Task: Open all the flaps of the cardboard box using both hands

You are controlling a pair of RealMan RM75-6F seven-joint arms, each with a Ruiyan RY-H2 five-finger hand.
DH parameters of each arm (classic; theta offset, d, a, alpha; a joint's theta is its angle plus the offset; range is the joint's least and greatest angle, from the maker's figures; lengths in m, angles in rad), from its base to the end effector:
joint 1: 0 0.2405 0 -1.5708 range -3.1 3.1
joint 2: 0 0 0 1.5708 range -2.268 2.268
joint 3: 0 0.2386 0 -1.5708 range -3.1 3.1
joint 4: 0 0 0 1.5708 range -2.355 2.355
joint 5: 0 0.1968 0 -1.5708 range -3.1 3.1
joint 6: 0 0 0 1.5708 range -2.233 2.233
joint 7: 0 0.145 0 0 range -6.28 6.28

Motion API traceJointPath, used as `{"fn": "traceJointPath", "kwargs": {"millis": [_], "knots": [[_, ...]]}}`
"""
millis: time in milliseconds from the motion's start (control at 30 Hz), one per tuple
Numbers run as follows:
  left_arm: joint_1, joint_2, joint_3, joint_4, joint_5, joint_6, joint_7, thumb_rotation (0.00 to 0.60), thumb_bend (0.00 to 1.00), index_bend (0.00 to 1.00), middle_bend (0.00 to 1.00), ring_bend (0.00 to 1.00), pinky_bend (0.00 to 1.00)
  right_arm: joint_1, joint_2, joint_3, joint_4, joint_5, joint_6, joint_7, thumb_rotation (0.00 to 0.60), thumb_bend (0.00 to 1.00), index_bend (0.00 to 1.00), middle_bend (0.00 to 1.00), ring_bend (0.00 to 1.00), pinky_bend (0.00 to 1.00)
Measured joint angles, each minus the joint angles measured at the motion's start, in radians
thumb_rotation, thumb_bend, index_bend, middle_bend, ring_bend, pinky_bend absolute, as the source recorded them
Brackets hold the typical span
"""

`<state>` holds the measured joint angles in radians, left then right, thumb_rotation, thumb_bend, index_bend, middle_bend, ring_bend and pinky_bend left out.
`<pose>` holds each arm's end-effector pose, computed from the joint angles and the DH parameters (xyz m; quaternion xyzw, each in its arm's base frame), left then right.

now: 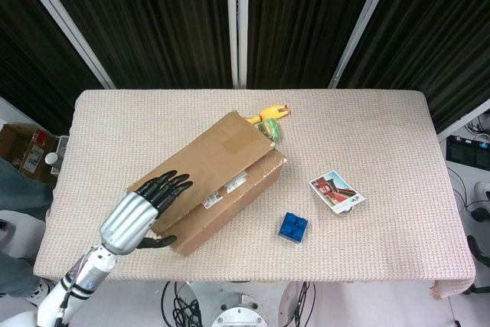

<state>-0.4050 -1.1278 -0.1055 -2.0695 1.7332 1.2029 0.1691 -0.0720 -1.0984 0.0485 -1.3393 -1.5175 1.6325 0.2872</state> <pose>-0.0984 0.2105 0.1092 -0.7296 -0.3140 -0.5220 0.3108 -0.3468 -0.1285 0.2173 0.5456 -0.3743 0.3924 0.6389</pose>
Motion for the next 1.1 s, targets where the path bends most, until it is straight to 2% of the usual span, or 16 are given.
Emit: {"fn": "traceJointPath", "kwargs": {"millis": [200,533,800,1100], "knots": [[-0.044,-0.070,-0.017,0.025,-0.058,-0.040,0.051,0.600,0.00,0.06,0.07,0.05,0.20,-0.003,-0.012,0.000,0.030,0.005,-0.008,0.028,0.600,0.25,0.00,0.00,0.00,0.00],[-0.044,-0.106,-0.017,0.070,-0.069,-0.008,0.202,0.600,0.01,0.05,0.07,0.05,0.20,-0.006,-0.016,0.004,0.034,0.002,-0.005,0.031,0.600,0.28,0.00,0.00,0.00,0.00],[-0.032,-0.110,-0.022,0.081,-0.051,0.060,0.241,0.600,0.14,0.02,0.07,0.05,0.20,-0.001,-0.011,0.004,0.016,-0.008,-0.006,0.013,0.600,0.28,0.00,0.00,0.00,0.00],[0.002,-0.132,-0.061,0.127,-0.016,0.189,0.407,0.600,0.25,0.01,0.07,0.05,0.20,0.006,0.007,0.007,-0.020,-0.024,0.003,-0.012,0.600,0.30,0.00,0.00,0.00,0.00]]}}
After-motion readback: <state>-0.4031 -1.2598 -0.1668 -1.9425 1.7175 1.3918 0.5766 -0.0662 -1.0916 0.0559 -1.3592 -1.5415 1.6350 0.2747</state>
